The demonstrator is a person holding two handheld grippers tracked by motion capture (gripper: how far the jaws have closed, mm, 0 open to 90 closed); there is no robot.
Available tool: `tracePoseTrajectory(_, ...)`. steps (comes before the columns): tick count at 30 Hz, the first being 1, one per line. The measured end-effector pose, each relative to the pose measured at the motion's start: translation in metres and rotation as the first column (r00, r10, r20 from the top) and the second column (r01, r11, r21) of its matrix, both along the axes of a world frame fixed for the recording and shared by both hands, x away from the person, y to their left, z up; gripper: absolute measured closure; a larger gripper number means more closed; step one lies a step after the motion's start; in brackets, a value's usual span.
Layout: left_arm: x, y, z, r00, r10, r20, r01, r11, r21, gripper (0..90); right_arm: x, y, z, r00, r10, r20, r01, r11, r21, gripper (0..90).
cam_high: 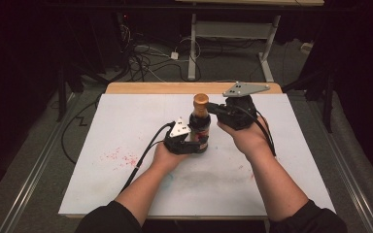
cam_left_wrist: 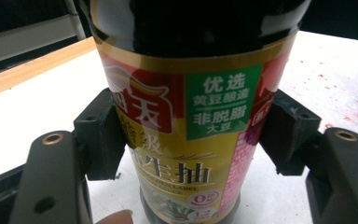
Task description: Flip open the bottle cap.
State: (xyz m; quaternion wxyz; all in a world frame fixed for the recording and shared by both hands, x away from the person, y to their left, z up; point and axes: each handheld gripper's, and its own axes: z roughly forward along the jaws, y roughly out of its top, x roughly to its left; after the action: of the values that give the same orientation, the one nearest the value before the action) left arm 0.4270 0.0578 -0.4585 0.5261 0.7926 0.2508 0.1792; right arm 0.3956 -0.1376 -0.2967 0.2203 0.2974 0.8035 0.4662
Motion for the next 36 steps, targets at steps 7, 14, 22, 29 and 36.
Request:
tracePoseTrajectory(7, 0.000, 0.000, 0.000, 1.0000, 0.000, 0.006, 0.000, 1.0000, 0.007, 30.6, 0.000, 0.000, 0.000, 1.0000, 0.002, 0.000, -0.002, 1.0000, -0.005, 90.0)
tracePoseTrajectory(14, -0.001, -0.001, 0.001, 0.9987, -0.039, 0.032, 0.038, 0.9987, 0.033, 31.2, -0.001, -0.001, 0.014, 0.9970, -0.036, 0.069, 0.030, 0.9951, 0.094, 90.0)
tracePoseTrajectory(22, 0.001, 0.000, 0.000, 0.9995, -0.028, 0.013, 0.028, 0.9996, 0.009, 30.1, -0.005, -0.008, 0.023, 0.9957, -0.037, 0.086, 0.031, 0.9972, 0.069, 90.0)
tracePoseTrajectory(29, 0.001, 0.001, -0.001, 0.9995, -0.028, 0.015, 0.028, 0.9996, 0.001, 29.7, -0.007, -0.012, 0.006, 0.9989, -0.010, 0.046, 0.007, 0.9986, 0.052, 90.0)
tracePoseTrajectory(36, 0.001, 0.001, -0.002, 0.9995, -0.028, 0.014, 0.028, 0.9996, -0.003, 29.4, -0.010, -0.011, 0.001, 0.9994, 0.006, 0.033, -0.007, 0.9995, 0.030, 90.0)
